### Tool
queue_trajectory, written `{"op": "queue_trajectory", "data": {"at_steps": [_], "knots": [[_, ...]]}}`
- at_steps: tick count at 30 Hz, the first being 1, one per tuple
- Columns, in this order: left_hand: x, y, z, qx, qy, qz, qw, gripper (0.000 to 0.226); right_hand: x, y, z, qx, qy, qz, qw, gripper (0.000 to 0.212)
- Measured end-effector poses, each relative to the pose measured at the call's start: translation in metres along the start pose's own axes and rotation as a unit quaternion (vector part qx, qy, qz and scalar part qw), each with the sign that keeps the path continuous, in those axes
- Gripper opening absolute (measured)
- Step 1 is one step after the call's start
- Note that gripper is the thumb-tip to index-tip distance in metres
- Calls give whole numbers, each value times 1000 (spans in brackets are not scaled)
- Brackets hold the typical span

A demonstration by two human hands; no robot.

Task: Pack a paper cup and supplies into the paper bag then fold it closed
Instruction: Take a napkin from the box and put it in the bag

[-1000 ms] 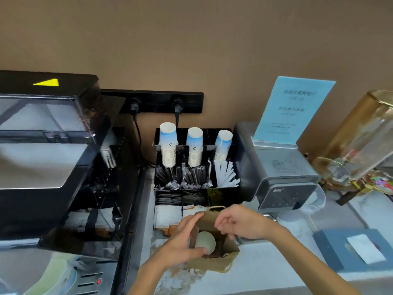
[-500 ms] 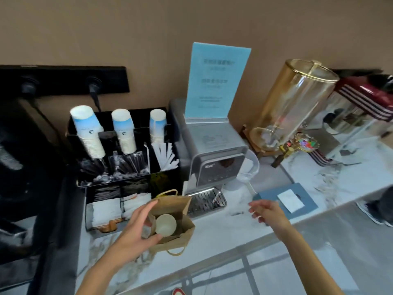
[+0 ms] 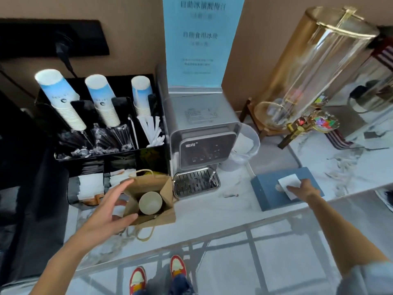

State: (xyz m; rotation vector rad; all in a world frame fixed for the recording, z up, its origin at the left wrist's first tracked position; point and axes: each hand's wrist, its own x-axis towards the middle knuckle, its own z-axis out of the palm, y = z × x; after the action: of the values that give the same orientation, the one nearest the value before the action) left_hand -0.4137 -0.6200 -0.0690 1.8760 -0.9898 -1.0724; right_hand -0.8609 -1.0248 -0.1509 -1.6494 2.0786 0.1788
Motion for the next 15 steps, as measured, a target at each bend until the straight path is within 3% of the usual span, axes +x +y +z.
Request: {"op": "queue_trajectory", "data": {"at_steps": [9,15], "knots": [[2,5,6,13,16,-10,1000,80,43,24,11,46,3,19,999,68],[4,5,5,0,12,-10,1000,79,-3,7,-8,194,-24,-5,981,54]]}}
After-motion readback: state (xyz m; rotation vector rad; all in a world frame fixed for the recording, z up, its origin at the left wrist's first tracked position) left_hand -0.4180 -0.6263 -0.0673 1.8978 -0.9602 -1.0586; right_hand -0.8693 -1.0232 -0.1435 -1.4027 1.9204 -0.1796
